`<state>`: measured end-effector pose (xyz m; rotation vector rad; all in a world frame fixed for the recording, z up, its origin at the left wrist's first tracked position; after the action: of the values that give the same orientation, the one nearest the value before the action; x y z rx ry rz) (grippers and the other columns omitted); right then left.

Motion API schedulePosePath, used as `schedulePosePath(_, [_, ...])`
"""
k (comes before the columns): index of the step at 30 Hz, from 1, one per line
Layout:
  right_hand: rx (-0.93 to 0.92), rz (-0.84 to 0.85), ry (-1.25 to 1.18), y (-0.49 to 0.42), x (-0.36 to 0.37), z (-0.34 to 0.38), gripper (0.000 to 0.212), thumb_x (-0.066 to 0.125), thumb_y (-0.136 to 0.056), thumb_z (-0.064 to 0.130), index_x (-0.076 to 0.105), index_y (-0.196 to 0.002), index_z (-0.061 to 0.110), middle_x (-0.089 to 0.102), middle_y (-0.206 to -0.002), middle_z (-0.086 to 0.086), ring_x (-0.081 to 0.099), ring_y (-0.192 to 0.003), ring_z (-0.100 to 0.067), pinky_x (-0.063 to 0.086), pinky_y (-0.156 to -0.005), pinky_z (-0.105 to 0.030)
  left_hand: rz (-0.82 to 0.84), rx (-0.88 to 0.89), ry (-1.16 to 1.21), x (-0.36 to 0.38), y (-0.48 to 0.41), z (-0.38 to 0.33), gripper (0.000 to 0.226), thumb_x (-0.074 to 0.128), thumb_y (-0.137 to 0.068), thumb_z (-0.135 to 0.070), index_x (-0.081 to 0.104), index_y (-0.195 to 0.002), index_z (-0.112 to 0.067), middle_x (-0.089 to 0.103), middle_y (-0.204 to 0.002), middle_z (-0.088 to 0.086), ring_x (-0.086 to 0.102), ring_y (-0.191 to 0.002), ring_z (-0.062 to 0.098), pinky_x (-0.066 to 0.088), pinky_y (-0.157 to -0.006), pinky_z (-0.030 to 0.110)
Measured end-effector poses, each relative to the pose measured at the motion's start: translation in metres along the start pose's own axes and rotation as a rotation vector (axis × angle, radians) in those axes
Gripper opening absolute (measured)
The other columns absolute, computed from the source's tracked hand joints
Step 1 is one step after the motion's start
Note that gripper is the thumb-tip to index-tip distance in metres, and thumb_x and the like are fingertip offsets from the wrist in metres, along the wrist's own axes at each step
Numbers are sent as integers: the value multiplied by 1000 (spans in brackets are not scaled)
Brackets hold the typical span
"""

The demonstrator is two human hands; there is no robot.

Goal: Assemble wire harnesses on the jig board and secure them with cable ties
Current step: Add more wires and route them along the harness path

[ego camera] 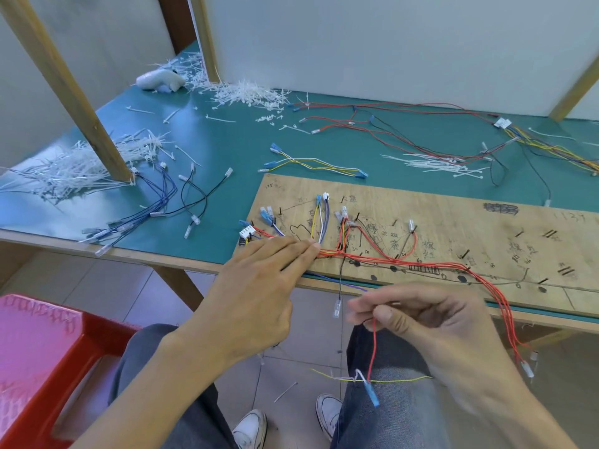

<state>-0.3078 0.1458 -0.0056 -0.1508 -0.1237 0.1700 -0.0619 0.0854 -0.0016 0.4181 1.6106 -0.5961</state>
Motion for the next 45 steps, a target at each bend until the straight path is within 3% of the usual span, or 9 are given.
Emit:
schedulePosePath(6, [-129,117,193,-32,-7,16,18,72,-93,15,80,-109,18,82,-99,-6,75,-108,-26,55,-96,-25,8,-33,9,-7,-4,-6,75,73,-69,-11,62,-143,-17,62,-145,-5,57,-133,18,46,-112,38])
schedulePosePath(10, [-275,-37,425,-55,-10,19,13,75,-95,21,83,-101,29,78,-93,3,68,-95,-26,53,-81,-34,-17,-99,41,-6,-7,-14,71,74,-68,-9,67,-138,-17,66,-139,-6,60,-130,19,48,-107,39])
schedulePosePath(17, [-80,-189,510,-107,0,9,17,68,-103,18,77,-88,19,80,-87,8,72,-84,-9,52,-75,-30,-36,-83,-108,12,4,-16,74,41,-81,-12,41,-155,-7,55,-151,3,46,-143,23,31,-122,40])
schedulePosePath(19, [-58,-230,568,-118,-2,6,20,67,-103,20,76,-86,18,79,-82,12,66,-72,0,44,-64,-17,-27,-55,-182,19,6,-16,81,36,-78,-13,31,-158,-2,48,-157,11,41,-147,28,27,-125,42])
schedulePosePath(22, [-29,-287,620,-127,-9,2,21,68,-102,22,76,-84,18,77,-77,15,59,-58,6,39,-59,-6,-44,-28,-241,26,8,-15,86,40,-74,-13,32,-159,-1,42,-160,15,39,-149,31,22,-124,44])
schedulePosePath(26, [17,-317,698,-138,-13,-4,20,70,-101,24,74,-82,24,76,-73,18,65,-66,6,40,-62,-5,-42,-36,-278,34,6,-16,77,24,-84,-11,29,-160,0,34,-165,16,33,-152,33,21,-128,47])
schedulePosePath(30, [46,-299,873,-159,-9,-8,19,71,-99,29,75,-81,24,74,-70,14,59,-55,2,44,-61,-21,-70,-69,-244,34,5,-18,75,29,-82,-12,41,-155,0,45,-159,16,42,-147,32,18,-126,45])
schedulePosePath(34, [123,-241,1017,-181,-1,-13,20,71,-97,36,72,-78,28,74,-76,10,69,-78,-18,53,-79,-33,-79,-90,-209,36,6,-22,77,33,-81,-13,31,-157,-4,50,-156,13,45,-146,30,21,-124,46])
schedulePosePath(45, [195,-187,1078,-210,9,-18,23,81,-89,34,68,-71,30,66,-68,14,70,-88,-21,58,-88,-42,-25,-109,-106,27,5,-24,82,54,-71,-6,47,-153,-3,48,-158,11,45,-147,26,27,-118,45])
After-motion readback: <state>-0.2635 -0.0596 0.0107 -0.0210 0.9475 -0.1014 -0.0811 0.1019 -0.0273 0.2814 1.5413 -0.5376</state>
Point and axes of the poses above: each hand's wrist, its own y-axis away from the middle knuckle, its own x-axis out of the palm, z = x × y, the point moved 1 cm from there along -y, towards the middle knuckle
